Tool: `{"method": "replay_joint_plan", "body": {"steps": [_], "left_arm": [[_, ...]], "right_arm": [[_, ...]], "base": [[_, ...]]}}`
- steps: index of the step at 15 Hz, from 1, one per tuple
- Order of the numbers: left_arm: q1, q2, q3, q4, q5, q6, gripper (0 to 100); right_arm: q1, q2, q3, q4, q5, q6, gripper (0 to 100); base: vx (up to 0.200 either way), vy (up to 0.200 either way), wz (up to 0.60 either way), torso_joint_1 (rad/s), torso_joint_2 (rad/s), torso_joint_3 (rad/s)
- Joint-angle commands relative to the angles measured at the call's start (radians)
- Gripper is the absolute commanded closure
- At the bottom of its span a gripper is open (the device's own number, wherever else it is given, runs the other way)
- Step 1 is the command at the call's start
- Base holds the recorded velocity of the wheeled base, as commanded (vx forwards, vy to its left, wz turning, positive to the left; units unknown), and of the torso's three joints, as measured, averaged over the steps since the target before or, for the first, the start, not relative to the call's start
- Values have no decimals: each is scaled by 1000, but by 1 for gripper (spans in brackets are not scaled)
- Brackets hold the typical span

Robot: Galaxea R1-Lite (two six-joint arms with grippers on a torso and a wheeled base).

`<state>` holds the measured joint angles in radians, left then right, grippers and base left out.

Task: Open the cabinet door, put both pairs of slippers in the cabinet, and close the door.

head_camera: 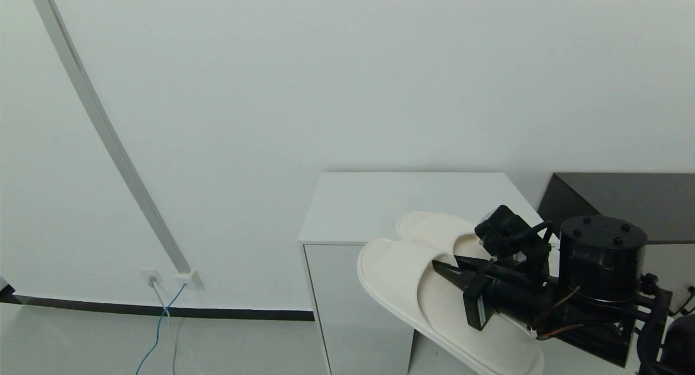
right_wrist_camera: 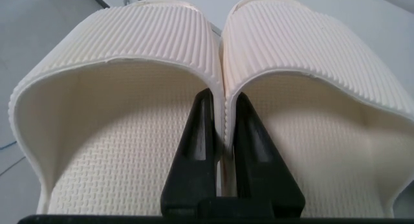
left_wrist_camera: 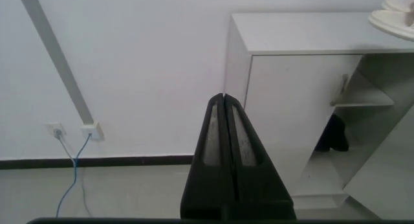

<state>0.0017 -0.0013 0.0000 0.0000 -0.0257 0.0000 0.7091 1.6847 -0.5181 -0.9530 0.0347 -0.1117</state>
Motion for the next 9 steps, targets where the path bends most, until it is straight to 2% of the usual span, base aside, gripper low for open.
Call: {"method": "replay_joint_plan", "body": {"steps": [1, 9], "left_arm": [[0, 1, 0, 0, 0, 0, 100], [0, 1, 0, 0, 0, 0, 100]], "right_arm": [[0, 4, 0, -1, 1, -2, 100], [0, 6, 0, -1, -1, 0, 100]], "base": [[0, -200, 0, 2, 7, 2], [0, -200, 0, 4, 4, 2]]}}
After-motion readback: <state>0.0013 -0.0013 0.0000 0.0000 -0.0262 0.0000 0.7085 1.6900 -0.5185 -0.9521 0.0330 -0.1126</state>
